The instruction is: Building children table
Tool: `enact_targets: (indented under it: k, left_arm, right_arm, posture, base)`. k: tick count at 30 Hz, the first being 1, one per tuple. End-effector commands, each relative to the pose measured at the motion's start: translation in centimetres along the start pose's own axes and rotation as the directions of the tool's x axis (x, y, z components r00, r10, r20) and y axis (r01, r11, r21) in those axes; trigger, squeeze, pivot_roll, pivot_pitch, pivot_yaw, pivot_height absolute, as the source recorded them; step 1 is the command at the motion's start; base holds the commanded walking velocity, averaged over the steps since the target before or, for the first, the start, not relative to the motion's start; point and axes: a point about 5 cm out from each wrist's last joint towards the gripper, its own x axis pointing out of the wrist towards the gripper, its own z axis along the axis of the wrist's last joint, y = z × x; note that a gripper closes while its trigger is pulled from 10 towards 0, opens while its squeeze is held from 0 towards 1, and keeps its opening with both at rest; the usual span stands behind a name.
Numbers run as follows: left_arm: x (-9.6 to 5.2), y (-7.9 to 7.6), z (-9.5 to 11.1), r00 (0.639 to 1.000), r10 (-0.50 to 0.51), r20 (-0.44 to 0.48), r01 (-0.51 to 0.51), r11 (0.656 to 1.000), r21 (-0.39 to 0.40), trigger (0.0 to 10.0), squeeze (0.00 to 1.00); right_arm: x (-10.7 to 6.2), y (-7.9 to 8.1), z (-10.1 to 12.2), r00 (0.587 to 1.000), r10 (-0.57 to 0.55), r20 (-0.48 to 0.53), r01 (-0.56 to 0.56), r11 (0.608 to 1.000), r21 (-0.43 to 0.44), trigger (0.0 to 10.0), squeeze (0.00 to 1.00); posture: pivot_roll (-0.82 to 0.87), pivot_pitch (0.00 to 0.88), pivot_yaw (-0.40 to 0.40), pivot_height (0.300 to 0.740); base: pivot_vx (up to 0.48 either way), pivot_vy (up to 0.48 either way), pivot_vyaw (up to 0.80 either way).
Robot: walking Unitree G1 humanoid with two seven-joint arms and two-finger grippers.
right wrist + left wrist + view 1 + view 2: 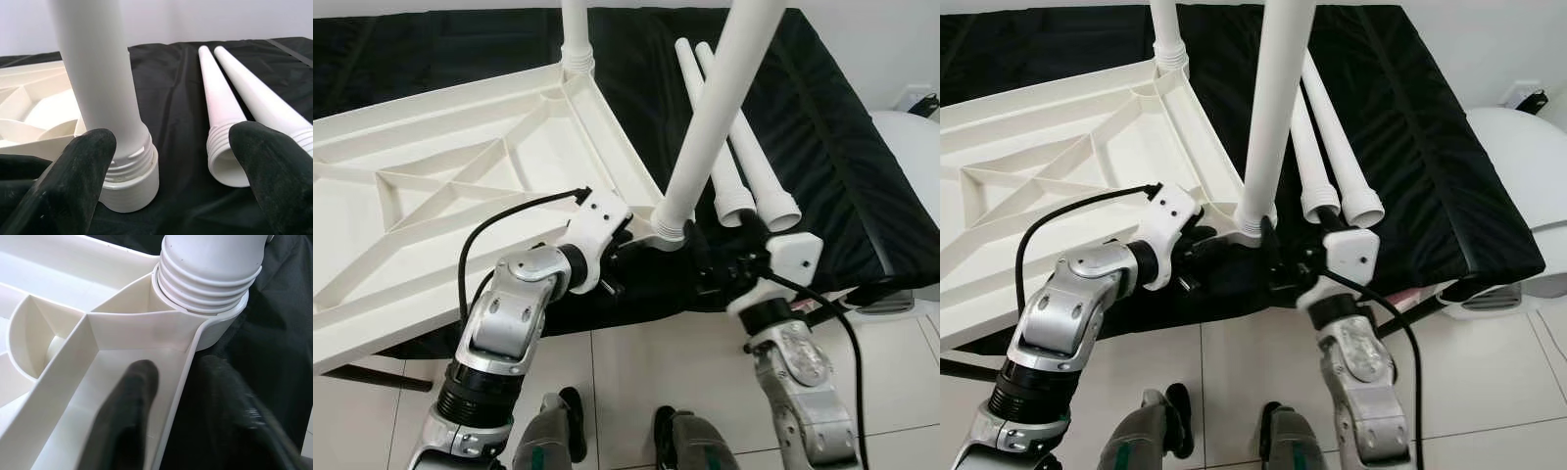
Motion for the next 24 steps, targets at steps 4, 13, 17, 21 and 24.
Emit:
enact_targets:
  k: [4, 13, 17, 21, 24]
  left_arm:
    - [0.0, 0.9, -0.7, 0.996, 0.087, -0.023, -0.087, 0.996, -0.029, 10.0, 1.0]
    - [-0.6, 0.8, 0.1, 0.998, 0.069, 0.007, -0.069, 0.998, -0.007, 10.0, 1.0]
    - [-1.6, 0.3, 0.8, 0.999, 0.025, 0.04, -0.025, 1.0, 0.001, 10.0, 0.0]
    - [-2.3, 0.1, 1.0, 0.998, -0.001, 0.059, 0.0, 1.0, 0.011, 10.0, 0.0]
    - [-3.5, -0.5, 1.5, 0.993, -0.044, 0.107, 0.04, 0.999, 0.036, 10.0, 0.0]
  right_arm:
    - [-0.5, -0.1, -0.2, 1.0, 0.003, -0.018, -0.003, 1.0, 0.005, 10.0, 0.0]
    - [-1.0, -0.2, -0.5, 0.998, 0.037, -0.048, -0.036, 0.999, 0.018, 10.0, 0.0]
    - [-1.1, -0.3, -0.8, 0.994, 0.085, -0.066, -0.083, 0.996, 0.033, 10.0, 0.0]
    - [-1.1, -0.4, -0.9, 0.99, 0.122, -0.075, -0.119, 0.992, 0.049, 10.0, 0.0]
    - [-1.2, -0.8, -1.0, 0.982, 0.167, -0.087, -0.162, 0.985, 0.059, 10.0, 0.0]
  posture:
    - [-0.04, 0.244, -0.013, 0.74]
    - [-0.04, 0.246, -0.017, 0.74]
    - [-0.03, 0.247, -0.018, 0.74]
    - [-0.03, 0.247, -0.019, 0.74]
    - [-0.03, 0.248, -0.022, 0.74]
  base:
    - [0.0, 0.0, 0.0]
    - [0.0, 0.0, 0.0]
    - [0.0, 0.0, 0.0]
    - [0.0, 0.0, 0.0]
    - [0.0, 0.0, 0.0]
